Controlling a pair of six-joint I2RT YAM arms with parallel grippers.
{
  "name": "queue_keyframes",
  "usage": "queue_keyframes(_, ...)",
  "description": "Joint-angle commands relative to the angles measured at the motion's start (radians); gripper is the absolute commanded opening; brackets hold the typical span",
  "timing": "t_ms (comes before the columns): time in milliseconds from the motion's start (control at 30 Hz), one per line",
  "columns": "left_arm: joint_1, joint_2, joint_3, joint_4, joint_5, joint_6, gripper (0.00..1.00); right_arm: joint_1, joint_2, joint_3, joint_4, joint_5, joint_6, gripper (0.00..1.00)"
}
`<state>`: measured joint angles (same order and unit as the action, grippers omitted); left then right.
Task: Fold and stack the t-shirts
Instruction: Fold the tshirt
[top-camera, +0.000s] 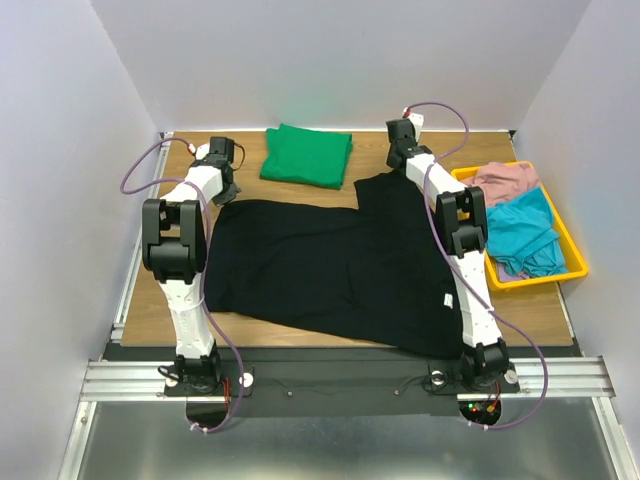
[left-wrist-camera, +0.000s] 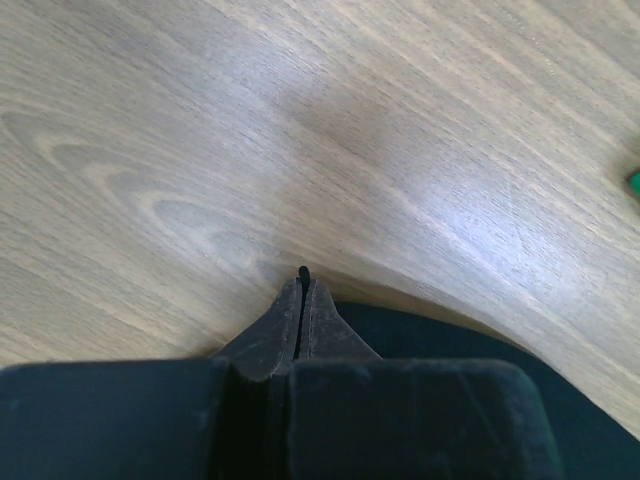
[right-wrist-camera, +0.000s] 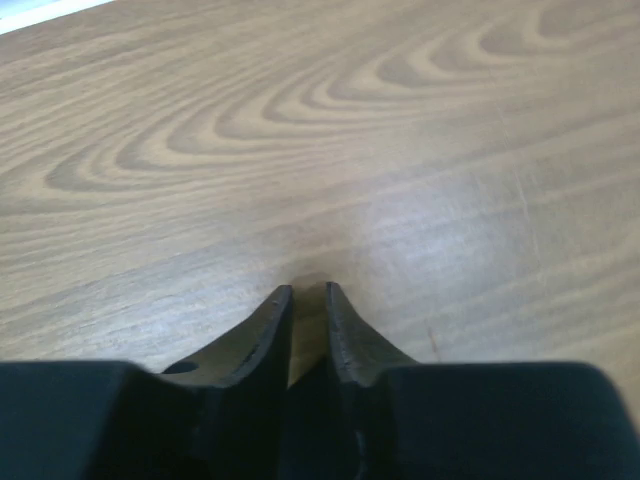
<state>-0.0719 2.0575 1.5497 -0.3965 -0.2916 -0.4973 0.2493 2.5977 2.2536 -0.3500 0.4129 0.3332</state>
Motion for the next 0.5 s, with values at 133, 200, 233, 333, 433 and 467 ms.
queue_keyframes(133,-0.005,-0.095,-0.049,0.034,0.008,0.008,0.0,0.004,-0.122,-0.101,-0.03,0.004,-0.01,0.0)
queue_keyframes(200,-0.005,-0.1,-0.057,0.036,0.011,0.008,0.0,0.004,-0.129,-0.097,-0.03,0.004,-0.017,0.0)
queue_keyframes(233,-0.005,-0.103,-0.063,0.039,0.011,0.008,0.0,0.004,-0.145,-0.095,-0.029,0.004,-0.022,0.0)
queue_keyframes(333,-0.006,-0.115,-0.071,0.041,0.014,0.011,0.0,0.004,-0.174,-0.094,-0.021,0.006,-0.034,0.0)
queue_keyframes(433,-0.006,-0.129,-0.083,0.05,0.017,0.011,0.0,0.004,-0.217,-0.107,-0.009,0.004,-0.051,0.01)
queue_keyframes(467,-0.008,-0.134,-0.086,0.051,0.016,0.011,0.0,0.005,-0.238,-0.115,-0.006,0.007,-0.056,0.01)
